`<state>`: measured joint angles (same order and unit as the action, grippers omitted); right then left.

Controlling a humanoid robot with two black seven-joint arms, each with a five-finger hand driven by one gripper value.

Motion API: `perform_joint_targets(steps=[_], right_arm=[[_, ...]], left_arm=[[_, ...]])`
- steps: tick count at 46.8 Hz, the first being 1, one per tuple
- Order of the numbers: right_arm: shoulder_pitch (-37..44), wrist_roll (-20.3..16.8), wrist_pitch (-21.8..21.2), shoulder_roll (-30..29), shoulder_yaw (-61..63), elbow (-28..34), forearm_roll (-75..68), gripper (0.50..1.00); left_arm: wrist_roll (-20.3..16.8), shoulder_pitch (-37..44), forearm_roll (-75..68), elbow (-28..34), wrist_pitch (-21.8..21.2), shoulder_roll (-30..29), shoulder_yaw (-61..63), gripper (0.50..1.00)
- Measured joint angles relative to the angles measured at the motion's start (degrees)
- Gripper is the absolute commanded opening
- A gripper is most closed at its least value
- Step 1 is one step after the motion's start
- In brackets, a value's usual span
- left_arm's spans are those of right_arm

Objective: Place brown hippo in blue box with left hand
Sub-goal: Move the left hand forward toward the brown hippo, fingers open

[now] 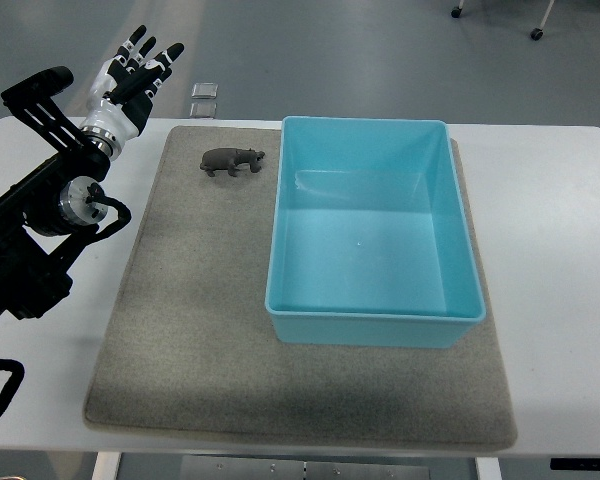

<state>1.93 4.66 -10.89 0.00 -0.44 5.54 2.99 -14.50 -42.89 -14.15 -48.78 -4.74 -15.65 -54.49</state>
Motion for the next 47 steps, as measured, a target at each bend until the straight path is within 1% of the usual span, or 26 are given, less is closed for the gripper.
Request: perform_joint_targets(steps=[17,33,40,47], right_arm=[[0.0,0.0,0.0,0.0,0.0,0.0,0.0,0.936],[0.0,0.0,0.0,0.0,0.0,0.0,0.0,0.936],[0.0,0.0,0.0,0.0,0.0,0.0,0.0,0.936],[0.0,0.0,0.0,0.0,0.0,0.0,0.0,0.936]], left_arm=[[0.0,0.1,0.0,0.2,-0.1,0.0,0.0,0.996],[0.1,-1.6,-1.3,0.3,1.3,-0.7,-0.1,0.996],[0.0,-1.7,-7.5,0.5,1.6,-1.2,0.1,0.994],[-0.2,-1.9,-22.7,1.1,1.7,-1.3,1.4,0.996]])
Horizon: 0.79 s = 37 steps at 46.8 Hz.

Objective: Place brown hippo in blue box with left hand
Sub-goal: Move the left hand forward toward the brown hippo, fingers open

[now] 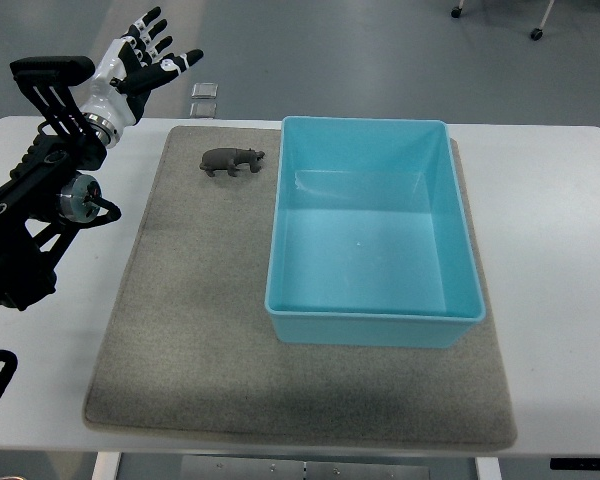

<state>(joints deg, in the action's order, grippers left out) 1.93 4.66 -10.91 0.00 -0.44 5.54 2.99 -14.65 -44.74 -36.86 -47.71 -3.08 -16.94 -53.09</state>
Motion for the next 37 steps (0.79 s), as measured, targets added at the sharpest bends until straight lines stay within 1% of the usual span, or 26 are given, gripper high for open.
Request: perform_joint_targets(steps=[3,6,12,14,16,21,24,32,37], right_arm=[[0.0,0.0,0.0,0.0,0.0,0.0,0.0,0.936],[0.0,0.0,0.0,0.0,0.0,0.0,0.0,0.936],[0.0,0.0,0.0,0.0,0.0,0.0,0.0,0.936],[0.0,0.0,0.0,0.0,0.0,0.0,0.0,0.936],[0.0,0.0,0.0,0.0,0.0,0.0,0.0,0.936],[0.0,0.0,0.0,0.0,0.0,0.0,0.0,0.936],[0.0,0.0,0.0,0.0,0.0,0.0,0.0,0.936],[0.0,0.0,0.0,0.0,0.0,0.0,0.0,0.936],[0.0,0.0,0.0,0.0,0.0,0.0,0.0,0.936]], left_arm=[[0.0,0.0,-5.3,0.5,0.0,0.0,0.2,0.996],[0.0,0.1,-7.6,0.9,-0.1,0.0,0.3,0.996],[0.0,0.2,-7.8,1.0,0.1,-0.2,0.3,0.996],[0.0,0.2,-7.5,1.0,0.7,-0.4,0.3,0.996],[0.0,0.2,-7.5,0.9,2.5,-0.4,0.3,0.996],[0.0,0.3,-7.4,0.9,9.0,-0.8,0.2,0.988],[0.1,0.1,-8.3,1.0,10.6,-1.4,0.2,0.984],[1.0,-1.5,-8.8,2.2,10.4,-1.7,2.4,0.986],[1.2,-3.5,-10.2,3.3,8.2,-2.7,7.3,0.990]])
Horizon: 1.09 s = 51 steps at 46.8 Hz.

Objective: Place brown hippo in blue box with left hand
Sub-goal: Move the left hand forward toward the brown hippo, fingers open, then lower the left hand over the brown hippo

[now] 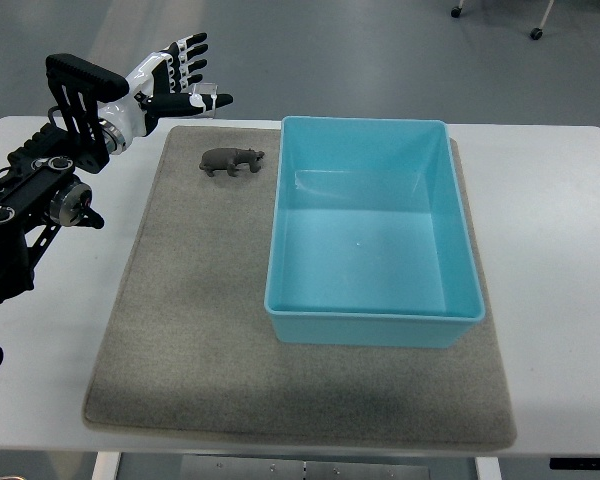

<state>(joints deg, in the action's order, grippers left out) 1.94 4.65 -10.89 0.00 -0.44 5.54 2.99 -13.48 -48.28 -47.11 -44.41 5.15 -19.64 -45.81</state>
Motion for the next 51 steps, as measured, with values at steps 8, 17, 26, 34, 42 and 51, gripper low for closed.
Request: perform_joint_targets(steps=[8,17,26,34,42,51], right_arm=[[0.0,0.0,0.0,0.0,0.0,0.0,0.0,0.936],[0.0,0.0,0.0,0.0,0.0,0.0,0.0,0.936],[0.0,0.0,0.0,0.0,0.0,0.0,0.0,0.936],[0.0,0.0,0.0,0.0,0.0,0.0,0.0,0.936],[0.0,0.0,0.0,0.0,0.0,0.0,0.0,0.936],[0.0,0.0,0.0,0.0,0.0,0.0,0.0,0.936]], left_arm=[[0.0,-3.8,-5.2,0.3,-3.9,-1.9,10.1,0.992],[0.0,-7.8,-8.1,0.3,-4.3,-4.2,19.5,0.994],[0.1,-11.2,-12.5,0.5,-4.0,-5.7,29.0,0.992],[0.1,-11.8,-17.9,3.2,-4.0,-5.4,30.1,0.992],[0.1,-12.0,-23.7,3.7,-4.1,-5.3,30.1,0.990],[0.0,-12.1,-24.7,4.8,-4.0,-4.4,30.4,0.975]])
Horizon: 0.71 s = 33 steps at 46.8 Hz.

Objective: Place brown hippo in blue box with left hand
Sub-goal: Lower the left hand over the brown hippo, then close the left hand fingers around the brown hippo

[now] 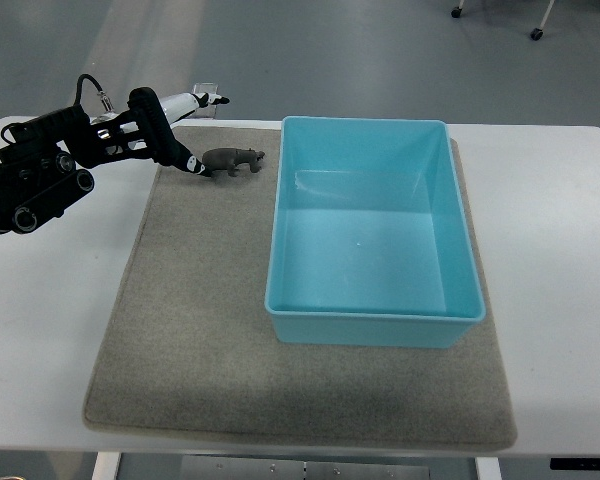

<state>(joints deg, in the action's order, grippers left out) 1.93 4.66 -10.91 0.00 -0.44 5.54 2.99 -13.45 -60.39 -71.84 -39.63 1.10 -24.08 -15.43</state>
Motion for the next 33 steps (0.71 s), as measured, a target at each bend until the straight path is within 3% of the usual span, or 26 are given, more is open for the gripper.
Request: perform_joint_targets(steps=[12,33], right_arm=[[0.0,0.0,0.0,0.0,0.0,0.0,0.0,0.936],[0.0,0.0,0.0,0.0,0.0,0.0,0.0,0.936]], left_arm=[[0.0,0.1,-2.2,6.2,-0.2,4.6,0.2,0.898],[0.0,0.1,-2.0,7.1,-1.1,7.3,2.2,0.748]])
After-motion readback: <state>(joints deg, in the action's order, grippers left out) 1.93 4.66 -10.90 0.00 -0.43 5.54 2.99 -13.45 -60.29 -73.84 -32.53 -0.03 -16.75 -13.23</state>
